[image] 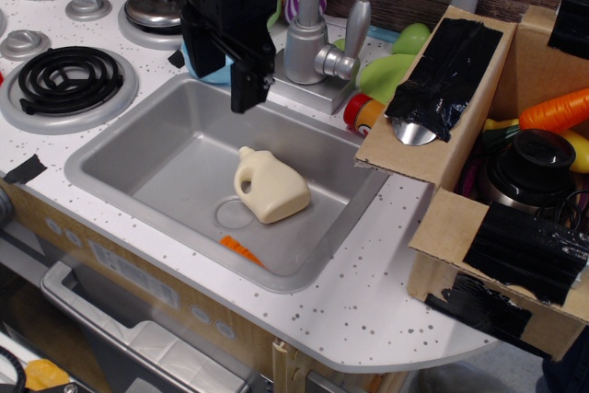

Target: Pick up bowl and put in small4fbox

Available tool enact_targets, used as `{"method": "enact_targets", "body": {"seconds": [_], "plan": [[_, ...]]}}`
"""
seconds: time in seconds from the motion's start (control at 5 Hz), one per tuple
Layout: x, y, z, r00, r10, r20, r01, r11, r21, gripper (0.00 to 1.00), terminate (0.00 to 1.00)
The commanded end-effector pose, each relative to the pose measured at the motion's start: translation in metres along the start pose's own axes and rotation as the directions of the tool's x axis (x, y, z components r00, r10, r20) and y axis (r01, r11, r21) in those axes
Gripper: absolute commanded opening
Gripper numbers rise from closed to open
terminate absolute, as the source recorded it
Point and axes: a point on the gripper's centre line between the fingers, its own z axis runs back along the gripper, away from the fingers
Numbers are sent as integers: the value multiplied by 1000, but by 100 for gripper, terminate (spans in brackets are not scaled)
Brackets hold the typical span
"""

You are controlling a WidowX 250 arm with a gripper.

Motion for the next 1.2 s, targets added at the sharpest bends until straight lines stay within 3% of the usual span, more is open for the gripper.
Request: {"method": "enact_targets", "body": {"seconds": [0.0,0.4,0.6,0.8,1.0], "plan": [[47,41,-10,975,-204,83,200,978,51,100,0],[66,70,-33,940,-310,144,293,947,133,100,0],[60,86,-39,933,-321,163,295,941,166,100,0],[53,101,-58,941,-287,180,263,954,144,100,0],[48,106,-73,950,-243,196,234,970,67,100,0]]}}
